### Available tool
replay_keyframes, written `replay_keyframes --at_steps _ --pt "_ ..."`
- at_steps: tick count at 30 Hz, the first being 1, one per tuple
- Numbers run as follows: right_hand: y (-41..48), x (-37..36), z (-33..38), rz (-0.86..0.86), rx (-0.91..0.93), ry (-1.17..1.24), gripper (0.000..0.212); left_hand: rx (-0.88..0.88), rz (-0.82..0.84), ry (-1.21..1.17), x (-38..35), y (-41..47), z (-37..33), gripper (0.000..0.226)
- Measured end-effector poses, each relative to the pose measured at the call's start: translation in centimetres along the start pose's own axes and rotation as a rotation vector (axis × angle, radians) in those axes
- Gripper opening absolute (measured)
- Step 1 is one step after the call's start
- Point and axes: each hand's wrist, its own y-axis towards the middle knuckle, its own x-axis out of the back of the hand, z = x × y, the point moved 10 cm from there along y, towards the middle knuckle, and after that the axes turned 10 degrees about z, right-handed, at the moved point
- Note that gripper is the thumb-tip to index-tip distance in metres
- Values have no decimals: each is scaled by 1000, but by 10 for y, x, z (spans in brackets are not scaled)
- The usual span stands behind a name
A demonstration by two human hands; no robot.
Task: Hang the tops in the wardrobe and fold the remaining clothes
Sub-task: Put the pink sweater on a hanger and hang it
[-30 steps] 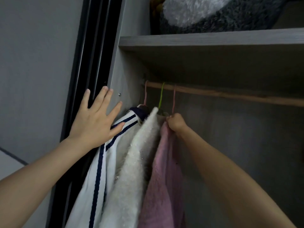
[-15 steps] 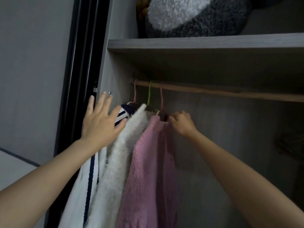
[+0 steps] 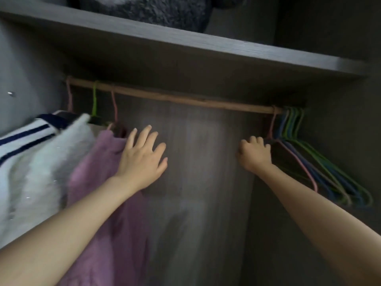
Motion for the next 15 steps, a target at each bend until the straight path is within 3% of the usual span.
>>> replay_keyframes --at_steps 7,15 --pt "-39 9 -103 -21 -195 -437 40 -34 -19 -137 -25 13 -49 34" --pt "-51 19 -142 -10 -222 -359 25 -37 13 -207 -38 13 -77 37"
